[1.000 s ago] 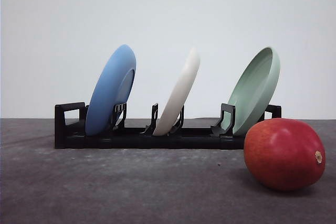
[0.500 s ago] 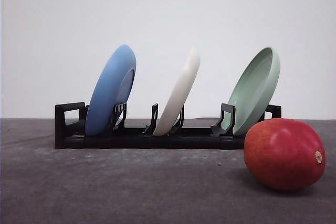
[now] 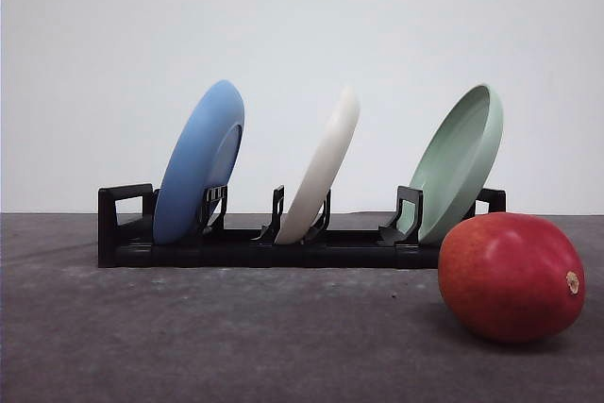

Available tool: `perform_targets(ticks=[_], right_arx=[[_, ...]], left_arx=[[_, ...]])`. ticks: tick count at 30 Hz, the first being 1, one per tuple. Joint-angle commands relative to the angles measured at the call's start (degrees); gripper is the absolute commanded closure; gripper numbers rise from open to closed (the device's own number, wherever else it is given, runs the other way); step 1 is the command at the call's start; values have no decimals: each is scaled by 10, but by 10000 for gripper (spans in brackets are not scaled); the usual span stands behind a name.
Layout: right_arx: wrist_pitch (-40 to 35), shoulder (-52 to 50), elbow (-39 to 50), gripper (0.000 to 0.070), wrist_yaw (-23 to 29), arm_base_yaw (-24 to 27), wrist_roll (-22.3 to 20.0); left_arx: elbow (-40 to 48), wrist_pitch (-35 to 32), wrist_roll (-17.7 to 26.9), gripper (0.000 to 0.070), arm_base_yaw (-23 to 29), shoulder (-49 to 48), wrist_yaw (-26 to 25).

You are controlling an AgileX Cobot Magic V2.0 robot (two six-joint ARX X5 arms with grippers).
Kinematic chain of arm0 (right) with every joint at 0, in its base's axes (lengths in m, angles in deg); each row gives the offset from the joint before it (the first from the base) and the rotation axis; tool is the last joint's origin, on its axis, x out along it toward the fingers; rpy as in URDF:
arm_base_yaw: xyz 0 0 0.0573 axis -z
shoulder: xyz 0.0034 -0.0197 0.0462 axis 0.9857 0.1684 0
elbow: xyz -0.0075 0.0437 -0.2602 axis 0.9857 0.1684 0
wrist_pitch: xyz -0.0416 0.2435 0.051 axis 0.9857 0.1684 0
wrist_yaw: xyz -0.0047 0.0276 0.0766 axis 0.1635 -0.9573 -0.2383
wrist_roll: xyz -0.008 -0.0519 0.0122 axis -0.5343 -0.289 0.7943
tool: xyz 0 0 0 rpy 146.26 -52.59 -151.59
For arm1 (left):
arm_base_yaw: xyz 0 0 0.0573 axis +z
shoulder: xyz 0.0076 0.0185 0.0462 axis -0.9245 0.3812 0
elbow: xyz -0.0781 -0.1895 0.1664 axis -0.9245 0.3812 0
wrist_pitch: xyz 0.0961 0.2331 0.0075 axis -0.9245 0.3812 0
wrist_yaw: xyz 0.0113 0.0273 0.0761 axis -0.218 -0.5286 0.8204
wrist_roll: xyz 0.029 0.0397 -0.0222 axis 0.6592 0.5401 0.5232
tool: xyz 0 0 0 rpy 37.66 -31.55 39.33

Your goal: Place pomegranate in white plate

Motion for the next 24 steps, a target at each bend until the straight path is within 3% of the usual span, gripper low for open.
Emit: perform_targets(ticks=[1, 9, 13, 15, 18, 19, 24], right_arx=[[-6, 1, -10, 695, -1, -13, -23], [-10, 0, -10, 694, -3, -29, -58], [-10, 0, -10, 692, -3, -29, -58], [-10, 0, -10, 635, -3, -29, -58], [-11, 0, -10, 375, -3, -29, -57], [-11, 0, -10, 326, -3, -29, -57], [-11, -1, -10, 298, -3, -29, -57]], left_arx=[[-15, -6, 31, 688, -14, 9, -1], [-29, -16, 128, 685, -69, 15, -26], [-30, -17, 133, 679, -80, 15, -46], [-30, -17, 131, 628, -82, 15, -56], [-30, -17, 117, 382, -82, 15, -77], [-30, -17, 112, 351, -82, 15, -81], [-30, -25, 95, 346, -82, 15, -92]])
